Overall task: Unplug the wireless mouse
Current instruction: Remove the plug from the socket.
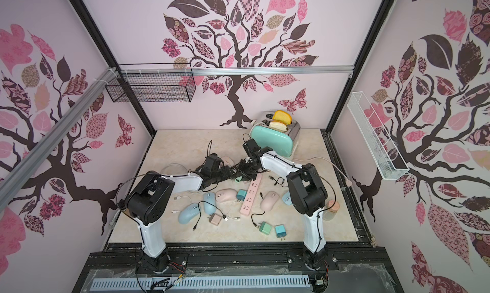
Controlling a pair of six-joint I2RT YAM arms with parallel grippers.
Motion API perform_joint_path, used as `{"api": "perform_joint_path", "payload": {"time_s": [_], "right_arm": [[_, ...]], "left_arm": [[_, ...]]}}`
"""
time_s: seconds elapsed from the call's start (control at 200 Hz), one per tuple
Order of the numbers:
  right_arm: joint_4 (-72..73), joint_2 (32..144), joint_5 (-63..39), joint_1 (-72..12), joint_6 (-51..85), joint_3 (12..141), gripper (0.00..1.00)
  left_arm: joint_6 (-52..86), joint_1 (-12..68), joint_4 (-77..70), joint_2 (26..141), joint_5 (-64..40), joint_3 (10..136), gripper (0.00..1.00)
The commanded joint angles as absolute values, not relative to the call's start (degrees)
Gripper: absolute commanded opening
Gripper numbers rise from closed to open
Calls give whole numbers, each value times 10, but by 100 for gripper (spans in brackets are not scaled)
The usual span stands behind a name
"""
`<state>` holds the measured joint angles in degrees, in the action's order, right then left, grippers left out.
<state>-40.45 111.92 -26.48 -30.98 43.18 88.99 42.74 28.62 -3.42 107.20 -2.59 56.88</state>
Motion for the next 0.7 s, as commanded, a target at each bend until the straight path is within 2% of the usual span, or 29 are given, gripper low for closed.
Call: {"api": "perform_joint_path", "payload": {"time_s": [0.0,0.245,0.36,0.435,0.6,0.695], "right_arm": [[-416,1092,-244,-303,387,900,0],[-389,1070,-233,-297,347,867,0],[-374,1054,-213,-297,329,851,0],[-340,1039,-214,-297,324,828,0],[-218,982,-193,-301,306,755,0],[-183,947,-133,-314,278,730,0]], "left_arm": [[452,283,35,1022,-36,529,67],[498,271,3,882,-88,451,70],[522,266,-140,832,-175,378,73],[535,272,-256,826,-231,344,74],[592,272,-407,850,-255,303,75],[642,270,-464,888,-271,307,74]]}}
